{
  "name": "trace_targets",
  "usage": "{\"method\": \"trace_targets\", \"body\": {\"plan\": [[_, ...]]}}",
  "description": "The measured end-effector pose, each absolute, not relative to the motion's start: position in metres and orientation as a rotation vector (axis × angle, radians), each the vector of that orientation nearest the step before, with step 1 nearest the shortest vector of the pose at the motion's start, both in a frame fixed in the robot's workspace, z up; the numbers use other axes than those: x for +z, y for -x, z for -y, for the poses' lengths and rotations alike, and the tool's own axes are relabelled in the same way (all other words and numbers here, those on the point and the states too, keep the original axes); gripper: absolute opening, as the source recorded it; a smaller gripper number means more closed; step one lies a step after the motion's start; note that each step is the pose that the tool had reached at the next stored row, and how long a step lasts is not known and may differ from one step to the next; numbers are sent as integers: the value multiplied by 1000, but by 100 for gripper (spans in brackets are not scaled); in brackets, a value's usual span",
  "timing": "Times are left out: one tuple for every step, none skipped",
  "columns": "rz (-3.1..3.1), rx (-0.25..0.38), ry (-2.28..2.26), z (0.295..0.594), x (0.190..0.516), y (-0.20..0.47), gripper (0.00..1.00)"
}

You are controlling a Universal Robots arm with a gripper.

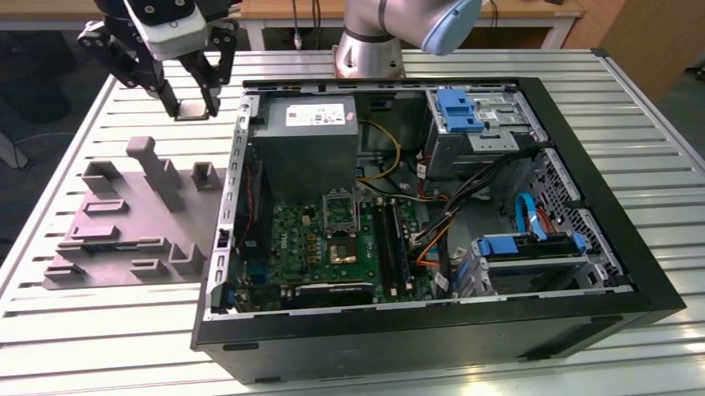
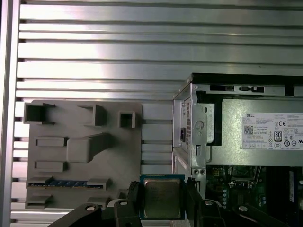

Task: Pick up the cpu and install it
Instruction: 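Pick up the cpu and move it towards the insertion slot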

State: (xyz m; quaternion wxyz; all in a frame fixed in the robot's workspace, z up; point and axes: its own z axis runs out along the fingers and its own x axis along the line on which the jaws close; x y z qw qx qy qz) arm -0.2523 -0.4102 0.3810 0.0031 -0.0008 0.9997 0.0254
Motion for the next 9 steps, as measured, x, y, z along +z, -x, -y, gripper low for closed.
{"method": "trace_targets", "body": {"plan": [[-3134,80,2,410,381,252,47],[-3134,80,2,410,381,252,47],[-3134,80,2,410,381,251,47],[-3134,80,2,410,381,251,47],[-3134,80,2,410,381,250,47],[-3134,80,2,410,381,250,47],[-3134,80,2,410,381,250,47],[-3134,80,2,410,381,249,47],[-3134,80,2,410,381,249,47]]}}
